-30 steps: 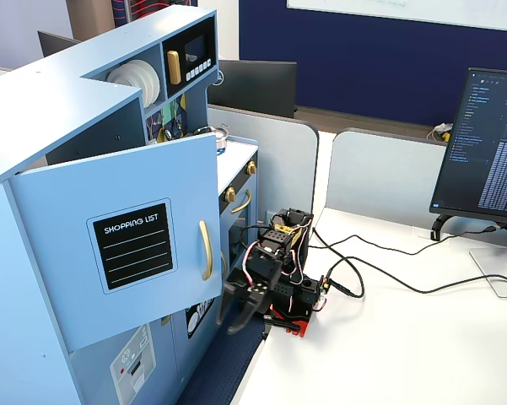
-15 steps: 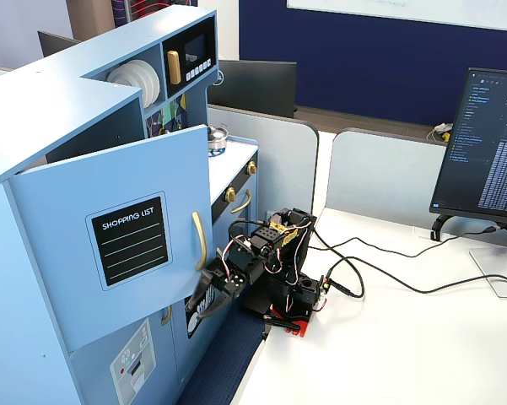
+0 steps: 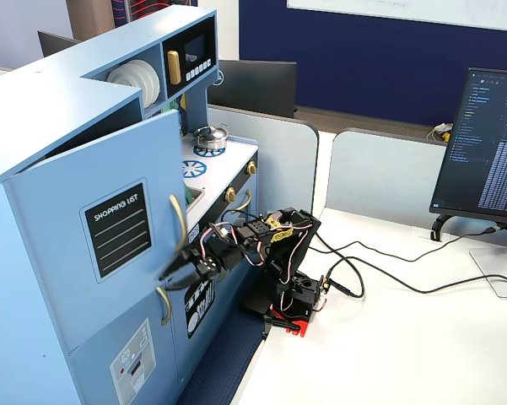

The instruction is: Close the left cabinet door

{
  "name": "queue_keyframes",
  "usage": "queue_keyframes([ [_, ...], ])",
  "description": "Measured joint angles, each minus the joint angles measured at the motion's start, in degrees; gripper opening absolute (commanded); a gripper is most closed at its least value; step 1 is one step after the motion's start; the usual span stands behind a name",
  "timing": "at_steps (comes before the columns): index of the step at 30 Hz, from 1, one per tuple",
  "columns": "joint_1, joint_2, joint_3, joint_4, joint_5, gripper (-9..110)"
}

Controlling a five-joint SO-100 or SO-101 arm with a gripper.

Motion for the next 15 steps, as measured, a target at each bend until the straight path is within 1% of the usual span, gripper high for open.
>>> queue_keyframes([
  [8,8.88,-3.43,0.0,-3.87,-1.23,0],
  [15,13.89,-6.68,-0.35,-7.03,-2.46,0],
])
